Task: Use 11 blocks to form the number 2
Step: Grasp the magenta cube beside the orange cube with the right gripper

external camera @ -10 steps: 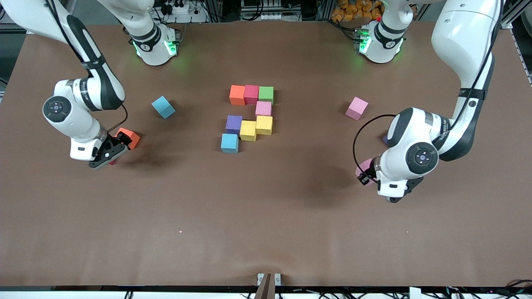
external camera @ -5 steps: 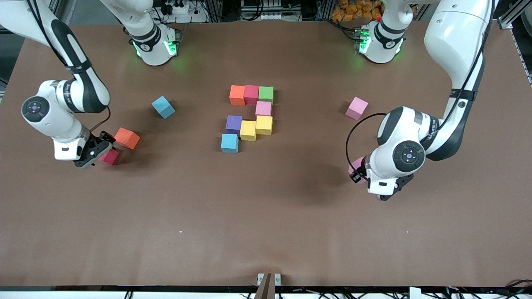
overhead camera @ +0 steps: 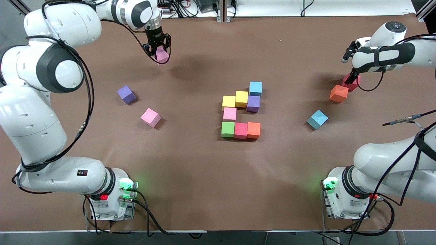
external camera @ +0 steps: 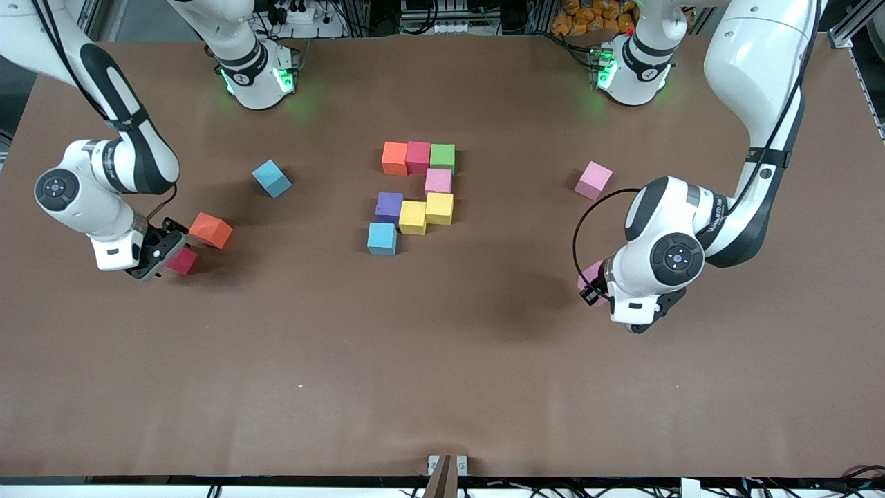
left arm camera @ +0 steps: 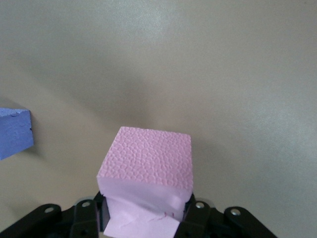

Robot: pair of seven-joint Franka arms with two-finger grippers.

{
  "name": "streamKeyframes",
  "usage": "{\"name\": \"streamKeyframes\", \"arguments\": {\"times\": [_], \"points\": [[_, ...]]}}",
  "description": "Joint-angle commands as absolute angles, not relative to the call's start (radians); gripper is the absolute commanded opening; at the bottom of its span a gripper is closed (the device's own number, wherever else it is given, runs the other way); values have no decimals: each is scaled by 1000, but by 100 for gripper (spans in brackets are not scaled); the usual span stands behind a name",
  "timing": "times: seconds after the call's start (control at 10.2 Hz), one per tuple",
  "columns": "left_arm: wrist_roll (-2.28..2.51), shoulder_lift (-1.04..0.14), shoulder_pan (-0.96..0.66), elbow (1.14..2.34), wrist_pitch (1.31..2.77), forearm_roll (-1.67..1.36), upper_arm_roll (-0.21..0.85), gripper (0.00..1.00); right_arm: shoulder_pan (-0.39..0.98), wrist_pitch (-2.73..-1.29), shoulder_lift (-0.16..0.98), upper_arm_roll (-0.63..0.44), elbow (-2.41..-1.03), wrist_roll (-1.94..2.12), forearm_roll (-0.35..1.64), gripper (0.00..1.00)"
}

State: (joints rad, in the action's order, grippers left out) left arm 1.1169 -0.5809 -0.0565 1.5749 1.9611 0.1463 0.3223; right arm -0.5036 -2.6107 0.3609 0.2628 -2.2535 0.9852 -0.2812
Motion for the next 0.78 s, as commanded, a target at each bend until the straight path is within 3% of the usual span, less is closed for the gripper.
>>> {"name": "streamKeyframes", "arguments": {"times": [0.0,0.49,0.59,0.68], "points": [[1144,-580,-64,1563,1947,152,327,18,-535,-2611,394,273,-2230,1029,-282,100],[1184,-591,-86,1565,1948,150,330,18,-554,-2620,413,273,-2229,1149,-287,100],[1186,-591,-87,1565,1948,150,330,18,-554,-2620,414,273,-2229,1158,-287,91],[1186,-591,-89,1565,1948,150,328,18,-552,-2620,414,275,-2229,1158,-285,74]]}}
